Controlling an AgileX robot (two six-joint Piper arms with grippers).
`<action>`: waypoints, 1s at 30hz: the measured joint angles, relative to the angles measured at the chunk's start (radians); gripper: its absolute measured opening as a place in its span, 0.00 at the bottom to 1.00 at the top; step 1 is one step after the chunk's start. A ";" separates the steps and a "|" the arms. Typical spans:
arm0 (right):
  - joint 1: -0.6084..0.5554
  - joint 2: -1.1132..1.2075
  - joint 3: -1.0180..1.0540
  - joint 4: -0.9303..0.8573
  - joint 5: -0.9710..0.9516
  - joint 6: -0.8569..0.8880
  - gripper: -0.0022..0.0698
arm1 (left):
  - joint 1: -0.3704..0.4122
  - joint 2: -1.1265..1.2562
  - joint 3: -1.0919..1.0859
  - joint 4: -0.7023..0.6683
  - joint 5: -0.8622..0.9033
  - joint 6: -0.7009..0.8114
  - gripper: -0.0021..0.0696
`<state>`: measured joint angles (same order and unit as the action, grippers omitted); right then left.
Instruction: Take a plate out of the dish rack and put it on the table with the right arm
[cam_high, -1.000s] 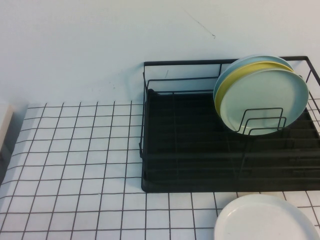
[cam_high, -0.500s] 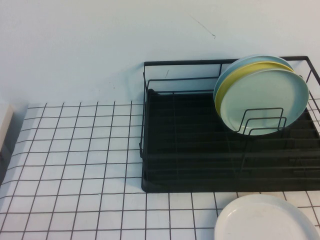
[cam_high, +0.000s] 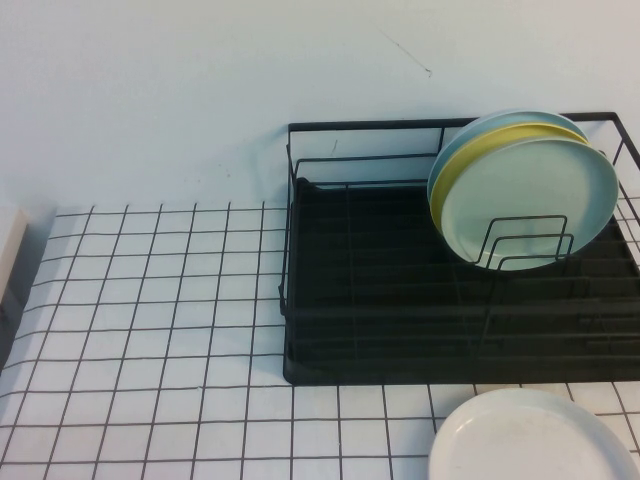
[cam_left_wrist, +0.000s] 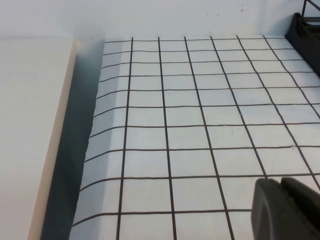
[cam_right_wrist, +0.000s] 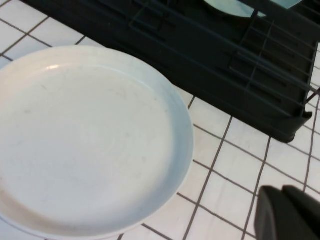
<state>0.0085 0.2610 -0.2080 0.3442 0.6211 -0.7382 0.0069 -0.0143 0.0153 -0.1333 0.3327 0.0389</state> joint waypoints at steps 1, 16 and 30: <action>0.000 -0.012 0.004 -0.002 -0.002 0.000 0.03 | 0.000 0.000 0.000 0.000 0.000 0.000 0.02; 0.000 -0.256 0.222 -0.353 -0.236 0.522 0.03 | 0.000 0.000 0.000 0.000 0.000 0.000 0.02; 0.028 -0.273 0.227 -0.378 -0.261 0.550 0.03 | 0.000 0.000 0.000 0.000 0.000 0.000 0.02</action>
<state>0.0361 -0.0120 0.0186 -0.0340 0.3606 -0.1879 0.0069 -0.0143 0.0153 -0.1333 0.3327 0.0389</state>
